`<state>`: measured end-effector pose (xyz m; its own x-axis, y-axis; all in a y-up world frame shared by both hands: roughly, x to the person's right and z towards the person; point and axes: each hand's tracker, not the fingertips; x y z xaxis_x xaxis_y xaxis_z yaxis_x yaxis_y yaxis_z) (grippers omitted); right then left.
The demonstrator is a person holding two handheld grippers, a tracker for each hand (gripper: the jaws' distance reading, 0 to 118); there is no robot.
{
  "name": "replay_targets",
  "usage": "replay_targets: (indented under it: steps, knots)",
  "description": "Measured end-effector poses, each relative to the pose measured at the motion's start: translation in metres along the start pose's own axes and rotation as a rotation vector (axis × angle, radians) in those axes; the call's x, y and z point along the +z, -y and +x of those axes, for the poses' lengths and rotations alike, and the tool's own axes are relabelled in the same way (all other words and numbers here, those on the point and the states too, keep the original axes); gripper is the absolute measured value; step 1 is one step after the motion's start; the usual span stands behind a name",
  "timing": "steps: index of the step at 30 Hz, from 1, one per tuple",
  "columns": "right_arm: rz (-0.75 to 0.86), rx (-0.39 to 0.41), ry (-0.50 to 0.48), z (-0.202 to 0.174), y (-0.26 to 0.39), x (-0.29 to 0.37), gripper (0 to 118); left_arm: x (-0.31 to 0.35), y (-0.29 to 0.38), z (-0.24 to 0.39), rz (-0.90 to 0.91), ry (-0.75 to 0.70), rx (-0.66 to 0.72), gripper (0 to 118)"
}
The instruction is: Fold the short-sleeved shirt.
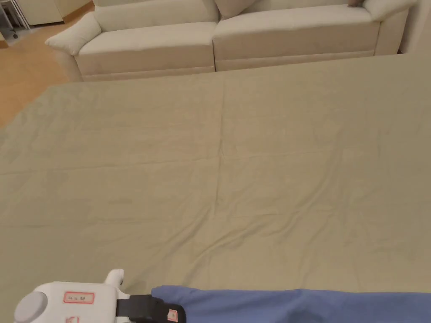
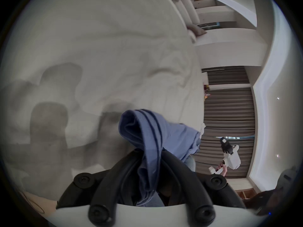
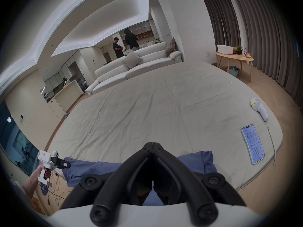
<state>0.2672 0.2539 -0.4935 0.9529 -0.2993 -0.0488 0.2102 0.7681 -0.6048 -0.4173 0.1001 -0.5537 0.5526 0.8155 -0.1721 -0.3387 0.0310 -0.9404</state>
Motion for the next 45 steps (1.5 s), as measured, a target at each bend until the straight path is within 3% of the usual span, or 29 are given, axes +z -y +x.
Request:
replay_targets:
  steps: [2,6,10,17,20,27,29,34,35,37,39,41,44,45]
  knots:
    - [0.005,-0.009,-0.005,0.0,0.0,0.001,0,0.013,-0.007,0.012,0.016,0.015,-0.086,8]
    - [0.0,0.008,0.003,-0.004,-0.002,0.001,0,0.035,-0.025,0.011,0.01,-0.092,-0.111,8]
    - [0.005,0.023,-0.002,-0.007,-0.003,0.004,0,0.085,-0.033,0.003,0.076,-0.109,-0.058,8]
    - [0.0,0.003,-0.023,-0.001,0.001,0.0,0,0.142,-0.013,0.015,0.198,-0.461,-0.001,8]
    - [0.002,-0.004,-0.045,-0.003,0.004,0.0,0,0.112,0.016,0.054,0.158,-0.491,-0.108,8]
    - [0.042,-0.018,-0.119,0.006,0.01,0.02,0,-0.017,0.057,0.15,0.068,-0.198,-0.269,8]
    - [0.055,-0.006,-0.116,0.011,0.011,0.03,0,-0.062,0.065,0.168,0.04,-0.146,-0.245,8]
    - [0.098,0.009,-0.095,0.03,0.013,0.056,0,-0.139,0.064,0.177,-0.065,-0.17,-0.294,9]
    - [0.103,0.014,-0.082,0.034,0.013,0.061,0,-0.143,0.062,0.177,-0.064,-0.177,-0.303,15]
    - [0.103,0.005,-0.08,0.044,0.014,0.066,0,-0.139,0.063,0.18,-0.059,-0.19,-0.31,80]
    - [0.108,-0.007,-0.068,0.052,0.018,0.07,0,-0.122,0.066,0.179,-0.04,-0.117,-0.37,101]
    - [0.112,-0.036,-0.058,0.061,0.022,0.069,0,-0.092,0.066,0.171,0.05,-0.025,-0.278,118]
    - [0.099,-0.089,-0.058,0.07,0.031,0.064,0,-0.058,0.057,0.151,0.099,0.044,-0.099,116]
    - [0.092,-0.1,-0.057,0.072,0.034,0.061,0,-0.053,0.054,0.145,0.082,0.065,-0.114,107]
